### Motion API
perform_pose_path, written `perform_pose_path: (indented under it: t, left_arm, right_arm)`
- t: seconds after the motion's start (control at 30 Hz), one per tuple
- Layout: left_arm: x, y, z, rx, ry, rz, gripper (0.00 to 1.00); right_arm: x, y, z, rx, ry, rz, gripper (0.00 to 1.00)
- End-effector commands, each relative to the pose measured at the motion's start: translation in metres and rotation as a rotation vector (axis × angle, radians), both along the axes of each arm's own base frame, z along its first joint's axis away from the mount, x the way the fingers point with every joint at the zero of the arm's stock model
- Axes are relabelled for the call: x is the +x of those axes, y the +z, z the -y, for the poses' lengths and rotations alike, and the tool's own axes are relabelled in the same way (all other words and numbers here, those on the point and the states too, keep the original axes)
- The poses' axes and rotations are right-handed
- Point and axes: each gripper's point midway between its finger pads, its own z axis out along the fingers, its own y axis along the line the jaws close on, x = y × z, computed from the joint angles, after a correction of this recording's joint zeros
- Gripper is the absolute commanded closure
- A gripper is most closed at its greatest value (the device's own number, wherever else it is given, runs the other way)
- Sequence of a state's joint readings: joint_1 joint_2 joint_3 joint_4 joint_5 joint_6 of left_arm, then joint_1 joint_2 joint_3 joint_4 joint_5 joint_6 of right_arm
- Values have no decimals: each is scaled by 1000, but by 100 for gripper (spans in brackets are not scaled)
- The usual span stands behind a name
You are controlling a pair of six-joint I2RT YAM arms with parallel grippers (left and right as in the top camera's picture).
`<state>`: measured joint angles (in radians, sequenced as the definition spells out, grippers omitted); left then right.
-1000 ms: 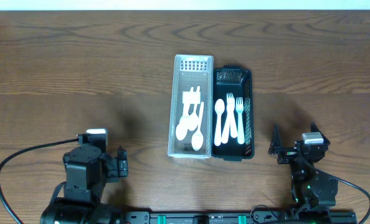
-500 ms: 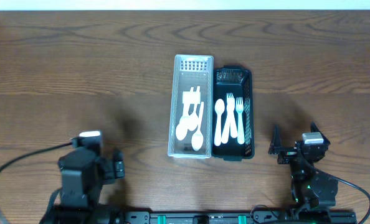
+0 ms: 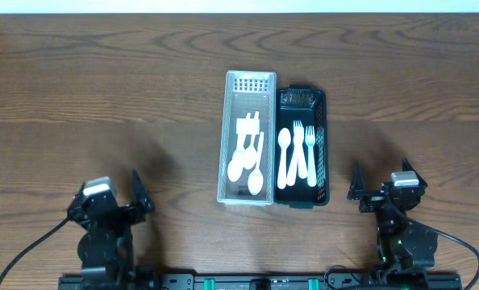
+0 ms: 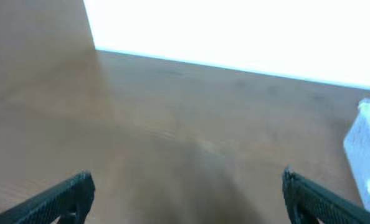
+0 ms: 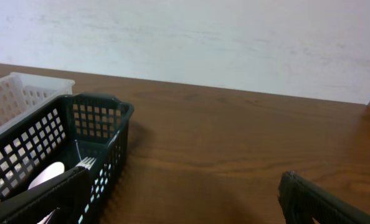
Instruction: Pack container
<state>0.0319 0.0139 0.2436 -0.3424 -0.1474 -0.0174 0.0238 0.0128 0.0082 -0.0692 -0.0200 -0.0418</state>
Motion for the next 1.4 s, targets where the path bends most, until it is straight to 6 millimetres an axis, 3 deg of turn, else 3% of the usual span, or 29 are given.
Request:
perform_pose_path:
  t: [0.0, 0.1, 0.27, 1.37]
  left_arm:
    - [12, -5, 8, 68, -64, 51, 2]
    - [22, -12, 13, 74, -92, 104, 2]
    - [25, -49, 21, 57, -144, 22, 2]
    - [26, -50, 22, 42, -144, 21, 2]
  right_arm:
    - [0, 0, -1, -15, 9, 2, 1]
    - [0, 0, -1, -15, 9, 2, 1]
    - [0, 0, -1, -15, 9, 2, 1]
    - [0, 0, -1, -15, 9, 2, 1]
